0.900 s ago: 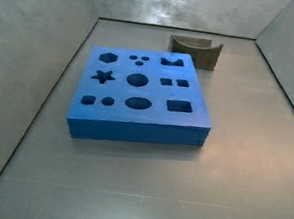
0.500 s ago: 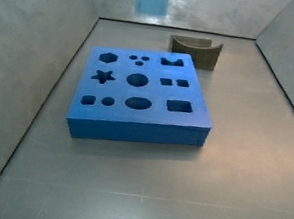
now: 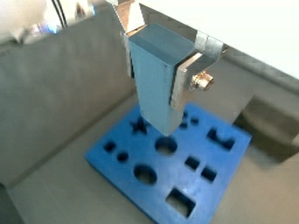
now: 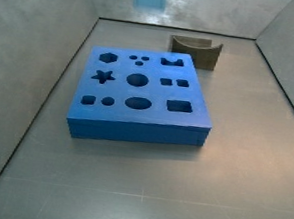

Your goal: Insert the rectangle object.

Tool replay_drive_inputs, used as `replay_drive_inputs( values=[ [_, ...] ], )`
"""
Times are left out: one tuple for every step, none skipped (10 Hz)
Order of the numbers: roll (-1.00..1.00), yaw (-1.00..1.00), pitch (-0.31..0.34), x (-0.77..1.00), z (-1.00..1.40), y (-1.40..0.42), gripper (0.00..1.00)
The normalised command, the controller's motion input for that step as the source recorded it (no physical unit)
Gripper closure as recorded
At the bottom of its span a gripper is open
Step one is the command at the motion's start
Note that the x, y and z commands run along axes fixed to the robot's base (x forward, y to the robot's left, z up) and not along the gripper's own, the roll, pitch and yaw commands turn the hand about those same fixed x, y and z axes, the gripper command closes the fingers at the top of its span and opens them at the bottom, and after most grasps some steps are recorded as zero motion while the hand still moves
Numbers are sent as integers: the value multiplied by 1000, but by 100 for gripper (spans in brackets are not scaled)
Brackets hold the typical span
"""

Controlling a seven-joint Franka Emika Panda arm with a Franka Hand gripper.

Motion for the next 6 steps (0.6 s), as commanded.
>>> replay_drive_inputs(
  values=[
    [69, -30, 177, 79, 509, -42, 100],
    [50, -19, 143, 64, 325, -31, 100],
    [41, -10, 119, 49, 243, -23, 100],
    [-46, 66, -50, 926, -714, -309, 100],
    [-59, 137, -67, 886, -591, -174, 100],
    [-67, 177, -71, 863, -549, -100, 100]
  ],
)
